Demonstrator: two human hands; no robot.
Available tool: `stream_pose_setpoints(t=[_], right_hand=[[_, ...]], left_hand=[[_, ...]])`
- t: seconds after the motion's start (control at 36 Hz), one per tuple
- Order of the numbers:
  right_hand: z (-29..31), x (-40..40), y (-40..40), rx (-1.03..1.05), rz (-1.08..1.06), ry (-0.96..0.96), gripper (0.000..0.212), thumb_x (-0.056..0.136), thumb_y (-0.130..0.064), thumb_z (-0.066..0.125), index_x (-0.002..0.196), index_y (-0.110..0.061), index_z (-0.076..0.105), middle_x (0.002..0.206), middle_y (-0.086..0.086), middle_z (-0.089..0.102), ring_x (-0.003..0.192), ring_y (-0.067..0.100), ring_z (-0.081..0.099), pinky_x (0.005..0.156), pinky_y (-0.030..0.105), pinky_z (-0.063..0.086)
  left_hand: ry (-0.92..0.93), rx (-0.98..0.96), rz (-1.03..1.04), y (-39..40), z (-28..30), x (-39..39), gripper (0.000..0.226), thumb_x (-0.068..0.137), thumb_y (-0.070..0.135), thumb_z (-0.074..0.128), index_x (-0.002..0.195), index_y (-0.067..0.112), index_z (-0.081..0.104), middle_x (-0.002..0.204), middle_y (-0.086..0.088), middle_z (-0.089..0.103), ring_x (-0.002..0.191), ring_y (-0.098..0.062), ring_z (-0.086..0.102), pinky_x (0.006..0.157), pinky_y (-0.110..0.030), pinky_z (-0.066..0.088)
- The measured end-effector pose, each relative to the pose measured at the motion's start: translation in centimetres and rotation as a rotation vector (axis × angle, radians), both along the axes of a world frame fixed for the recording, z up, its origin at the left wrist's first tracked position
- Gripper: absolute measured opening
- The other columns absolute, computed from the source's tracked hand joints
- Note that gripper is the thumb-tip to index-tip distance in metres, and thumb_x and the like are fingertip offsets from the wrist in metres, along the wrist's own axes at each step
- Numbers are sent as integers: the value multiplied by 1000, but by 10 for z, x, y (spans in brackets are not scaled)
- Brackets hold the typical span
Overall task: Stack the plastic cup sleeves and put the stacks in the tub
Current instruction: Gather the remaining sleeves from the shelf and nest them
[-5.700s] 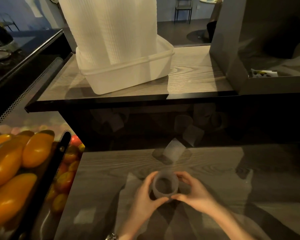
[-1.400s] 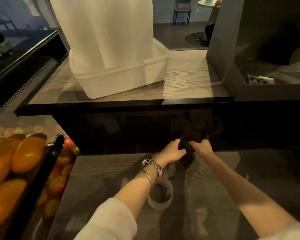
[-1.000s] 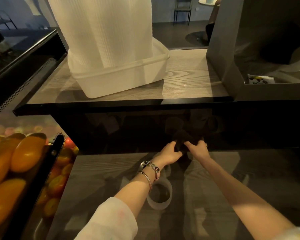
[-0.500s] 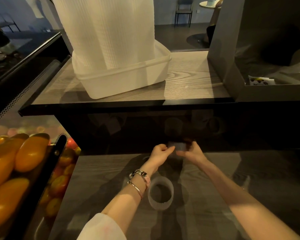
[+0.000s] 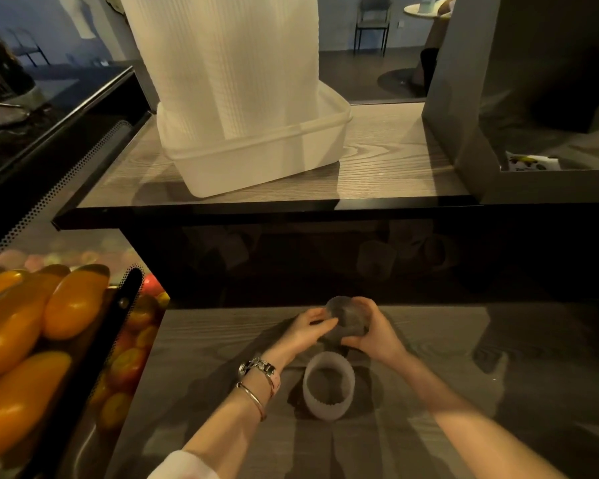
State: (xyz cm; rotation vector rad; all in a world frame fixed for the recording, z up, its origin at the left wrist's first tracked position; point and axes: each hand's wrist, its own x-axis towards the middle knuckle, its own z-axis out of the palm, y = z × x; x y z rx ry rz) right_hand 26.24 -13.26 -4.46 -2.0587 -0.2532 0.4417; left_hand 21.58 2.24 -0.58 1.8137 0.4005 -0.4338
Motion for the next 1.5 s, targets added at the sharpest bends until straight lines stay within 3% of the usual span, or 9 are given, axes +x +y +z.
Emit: stream_pose_setpoints(t=[0.17,0.31,0.39,0.56,0.67,0.75,1.0,1.08,1.5], right_hand=[[22,-5,-2,153,-58,67,73,73,-26,77,135,-21,39,124,-8,44,113,9,45,86,20,43],[51,-27,2,303,-70,162,66,66,-44,71,124,-25,46,106,-18,54,91,-4,59,62,7,47],[60,-44,1,376,-55,169,50,70,-41,69,116,-33,50,102,-18,60,90,-16,59,66,4,46],[61,-83,-1,366,-65,141,64,65,-26,80,120,-30,49,118,-11,61,108,1,58,91,18,47],[53,-106,0,281,-45,126,70,64,-12,84,117,-39,47,119,-17,57,112,0,53,96,22,45],[47,-115,-2,264,-45,123,71,64,-8,83,115,-42,48,117,-20,57,109,-8,52,88,10,45],[30,-119,-7,188,23,97,72,66,-13,81,116,-44,40,118,-21,52,109,-15,47,83,2,40],[31,-116,-7,180,36,103,70,64,-16,82,113,-45,41,114,-25,53,106,-18,46,85,5,42],[25,-117,-9,225,23,120,71,65,-14,81,117,-42,42,118,-22,53,109,-13,48,82,3,41]], left_hand=[[-115,26,1,3,7,-7,69,83,33,67,141,22,31,142,-1,40,128,-15,40,98,-26,38],[-234,6,16,7,14,-26,72,73,33,75,131,37,33,139,6,41,127,-11,40,98,-25,40],[-306,22,34,6,18,-46,73,71,32,78,129,41,34,134,14,45,123,-3,43,102,-25,40],[-321,-24,77,2,21,-88,81,65,13,82,121,48,34,120,25,47,108,11,48,77,-2,43],[-350,-74,76,-6,19,-110,87,58,12,72,133,26,29,129,13,45,118,7,45,92,-7,37],[-385,-59,120,-10,6,-119,86,64,0,77,133,23,31,130,13,45,118,14,44,90,-3,35],[-354,94,141,-18,-28,-123,74,59,42,72,118,66,34,122,38,47,118,13,43,101,-17,37],[-327,106,143,-18,-32,-122,72,57,46,70,119,62,36,123,31,50,119,10,43,105,-30,40],[-318,97,147,-16,-36,-120,73,56,46,75,119,52,38,127,21,49,123,-1,44,106,-38,39]])
